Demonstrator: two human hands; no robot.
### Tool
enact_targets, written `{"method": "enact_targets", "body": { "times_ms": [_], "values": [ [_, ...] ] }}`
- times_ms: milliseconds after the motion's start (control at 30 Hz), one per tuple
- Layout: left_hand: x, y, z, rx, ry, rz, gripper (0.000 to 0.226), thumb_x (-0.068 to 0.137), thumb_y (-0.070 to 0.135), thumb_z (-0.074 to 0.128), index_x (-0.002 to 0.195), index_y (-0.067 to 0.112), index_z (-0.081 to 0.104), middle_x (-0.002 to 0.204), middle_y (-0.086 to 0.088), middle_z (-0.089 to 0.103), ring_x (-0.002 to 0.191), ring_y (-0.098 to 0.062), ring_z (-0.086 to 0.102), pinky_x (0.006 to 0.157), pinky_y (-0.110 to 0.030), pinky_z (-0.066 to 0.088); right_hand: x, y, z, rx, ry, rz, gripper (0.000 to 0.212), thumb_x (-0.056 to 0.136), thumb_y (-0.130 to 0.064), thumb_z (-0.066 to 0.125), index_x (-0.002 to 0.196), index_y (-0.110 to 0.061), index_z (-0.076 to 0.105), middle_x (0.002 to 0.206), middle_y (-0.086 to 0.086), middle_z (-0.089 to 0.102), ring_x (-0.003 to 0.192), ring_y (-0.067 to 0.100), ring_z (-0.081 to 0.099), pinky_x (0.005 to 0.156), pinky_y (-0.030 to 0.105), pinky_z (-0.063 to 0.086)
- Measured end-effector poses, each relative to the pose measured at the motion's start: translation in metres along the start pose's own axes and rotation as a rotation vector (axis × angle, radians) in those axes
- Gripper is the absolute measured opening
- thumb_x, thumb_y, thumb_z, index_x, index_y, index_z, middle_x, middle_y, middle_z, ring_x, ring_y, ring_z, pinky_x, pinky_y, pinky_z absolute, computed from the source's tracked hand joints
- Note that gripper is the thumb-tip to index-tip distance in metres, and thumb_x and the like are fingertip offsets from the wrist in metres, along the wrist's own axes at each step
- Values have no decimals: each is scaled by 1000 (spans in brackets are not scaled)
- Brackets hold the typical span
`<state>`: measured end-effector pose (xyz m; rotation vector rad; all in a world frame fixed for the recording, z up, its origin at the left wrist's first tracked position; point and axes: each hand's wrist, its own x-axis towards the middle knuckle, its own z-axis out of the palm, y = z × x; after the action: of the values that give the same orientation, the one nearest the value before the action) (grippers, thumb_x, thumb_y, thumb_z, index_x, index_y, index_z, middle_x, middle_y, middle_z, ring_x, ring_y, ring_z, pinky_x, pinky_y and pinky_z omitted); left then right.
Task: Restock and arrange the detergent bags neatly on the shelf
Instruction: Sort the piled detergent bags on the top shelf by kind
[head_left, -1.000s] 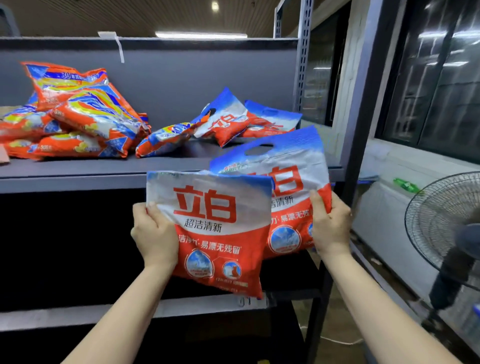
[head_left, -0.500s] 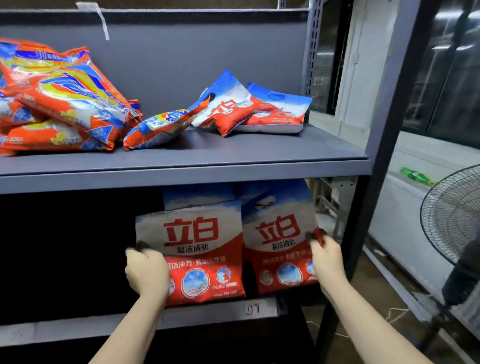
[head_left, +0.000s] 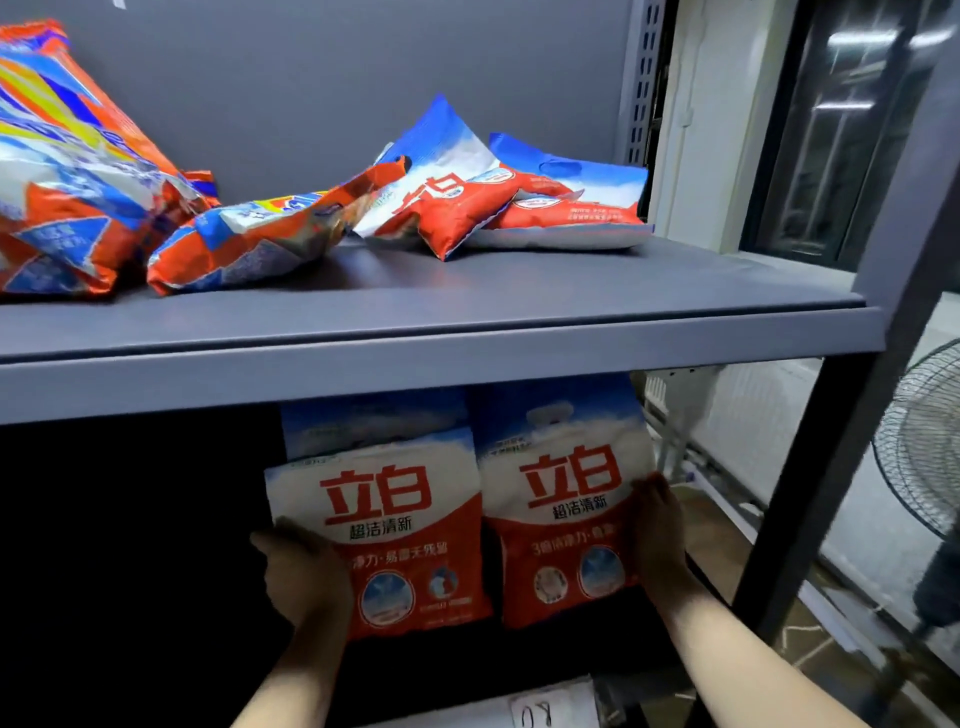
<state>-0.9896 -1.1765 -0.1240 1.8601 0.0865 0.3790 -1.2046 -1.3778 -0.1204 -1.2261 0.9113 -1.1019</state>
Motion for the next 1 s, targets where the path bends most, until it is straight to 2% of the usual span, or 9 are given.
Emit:
{"method": "enact_targets", "body": {
  "times_ms": [67, 133, 267, 400, 467, 533, 600, 667, 1000],
  "values": [
    [0, -5, 7, -5, -1, 33, 43, 102, 32, 30, 121, -6, 40, 112, -39, 55, 96, -55, 56, 78, -55, 43, 9, 28, 1, -121, 41, -43, 31, 99, -46, 35, 110, -28, 58, 96, 4, 72, 86, 25, 70, 75, 48, 57],
    [4, -14, 12, 70, -18, 126, 64, 96, 48, 26, 122, -9, 41, 113, -37, 54, 98, -53, 56, 81, -54, 42, 11, 39, 1, -361, 96, -133, 44, 91, -58, 29, 112, -26, 52, 102, 5, 68, 93, 26, 66, 81, 52, 54],
    [-4, -26, 6, 341, -76, 385, 74, 91, 53, 27, 131, -8, 39, 132, -32, 42, 119, -48, 41, 95, -54, 32, -9, 15, 9, -690, 278, -378, 50, 89, -38, 44, 128, -8, 46, 128, 19, 52, 119, 37, 47, 100, 51, 38],
    [-39, -30, -7, 438, -305, 921, 75, 86, 63, 32, 135, 8, 43, 142, -23, 39, 129, -42, 36, 109, -53, 17, -32, 29, 0, -1034, -89, -789, 65, 72, -58, 50, 125, -20, 47, 129, 11, 53, 122, 34, 44, 100, 59, 36],
    [-48, -38, -6, 516, -476, 1092, 75, 83, 68, 35, 140, 21, 39, 151, -14, 29, 139, -38, 23, 112, -55, 10, -40, 40, -4, -1174, -261, -736, 74, 72, -70, 48, 136, -34, 40, 143, 1, 44, 135, 31, 30, 107, 66, 19],
    [-49, -45, -2, 617, -584, 1152, 78, 82, 75, 33, 146, 29, 31, 156, -11, 20, 144, -36, 13, 111, -61, 10, -41, 50, -7, -1219, -320, -639, 80, 75, -81, 36, 145, -47, 19, 156, -9, 20, 146, 25, 5, 109, 66, -1],
    [-44, -45, 1, 662, -628, 1179, 80, 81, 78, 33, 146, 33, 27, 157, -10, 19, 144, -36, 12, 110, -63, 8, -37, 55, -7, -1241, -328, -568, 81, 72, -90, 16, 141, -57, -10, 158, -16, -8, 144, 18, -21, 108, 62, -17],
    [-39, -41, 3, 678, -661, 1205, 78, 81, 78, 32, 146, 34, 30, 156, -10, 20, 144, -36, 12, 110, -64, 6, -34, 55, -1, -1242, -334, -522, 81, 66, -94, 4, 134, -61, -25, 155, -16, -20, 140, 16, -31, 106, 57, -26],
    [-31, -27, 0, 743, -800, 1131, 76, 84, 77, 29, 147, 35, 27, 156, -7, 19, 143, -34, 12, 111, -60, 5, -31, 42, 13, -1267, -381, -436, 81, 65, -91, 3, 134, -59, -25, 151, -14, -27, 139, 21, -32, 108, 62, -20]
  ]
}}
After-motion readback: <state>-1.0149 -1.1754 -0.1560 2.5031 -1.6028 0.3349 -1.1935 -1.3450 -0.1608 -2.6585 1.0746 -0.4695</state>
